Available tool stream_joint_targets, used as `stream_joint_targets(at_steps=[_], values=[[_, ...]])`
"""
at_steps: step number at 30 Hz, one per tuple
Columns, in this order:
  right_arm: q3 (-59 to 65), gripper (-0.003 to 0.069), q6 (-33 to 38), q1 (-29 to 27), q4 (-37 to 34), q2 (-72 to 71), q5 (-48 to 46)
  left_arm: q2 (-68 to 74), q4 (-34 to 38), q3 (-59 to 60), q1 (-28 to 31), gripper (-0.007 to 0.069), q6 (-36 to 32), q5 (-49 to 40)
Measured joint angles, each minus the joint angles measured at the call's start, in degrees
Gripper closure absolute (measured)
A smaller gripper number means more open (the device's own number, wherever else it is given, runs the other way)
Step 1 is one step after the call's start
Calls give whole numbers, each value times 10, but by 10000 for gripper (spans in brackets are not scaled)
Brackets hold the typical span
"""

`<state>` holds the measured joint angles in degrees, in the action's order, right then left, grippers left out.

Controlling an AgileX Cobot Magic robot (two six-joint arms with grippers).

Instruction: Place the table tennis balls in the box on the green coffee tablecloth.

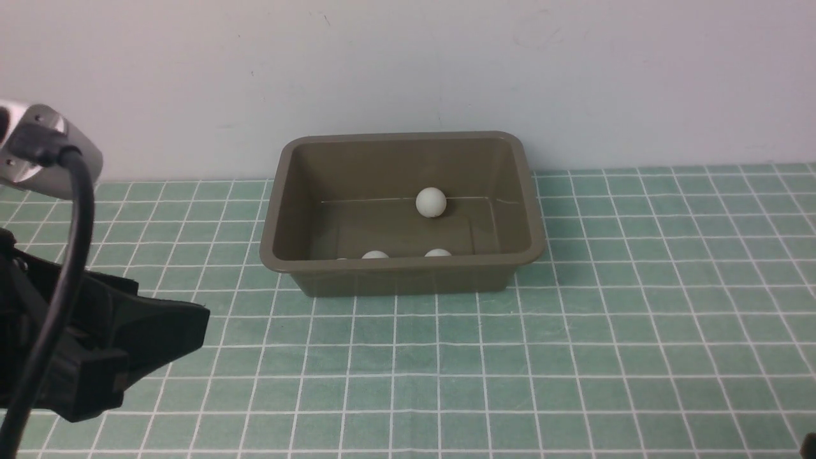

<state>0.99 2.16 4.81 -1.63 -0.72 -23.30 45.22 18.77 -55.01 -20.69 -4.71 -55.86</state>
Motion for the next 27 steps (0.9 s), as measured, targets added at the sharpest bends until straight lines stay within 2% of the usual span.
stream_joint_targets(at_steps=[12,15,17,19,21,25,27], values=[[0,143,0,0,0,0,0,0,-17,0,0,178,-6,33],[0,143,0,0,0,0,0,0,-24,0,0,178,-49,69],[0,143,0,0,0,0,0,-1,-26,12,8,178,-128,125],[0,143,0,0,0,0,0,-7,-19,42,42,178,-187,185],[0,143,0,0,0,0,0,-10,2,83,91,178,-215,233],[0,143,0,0,-1,0,0,-28,68,197,205,178,-228,291],[0,143,0,0,-1,0,0,-46,86,252,242,178,-231,311]])
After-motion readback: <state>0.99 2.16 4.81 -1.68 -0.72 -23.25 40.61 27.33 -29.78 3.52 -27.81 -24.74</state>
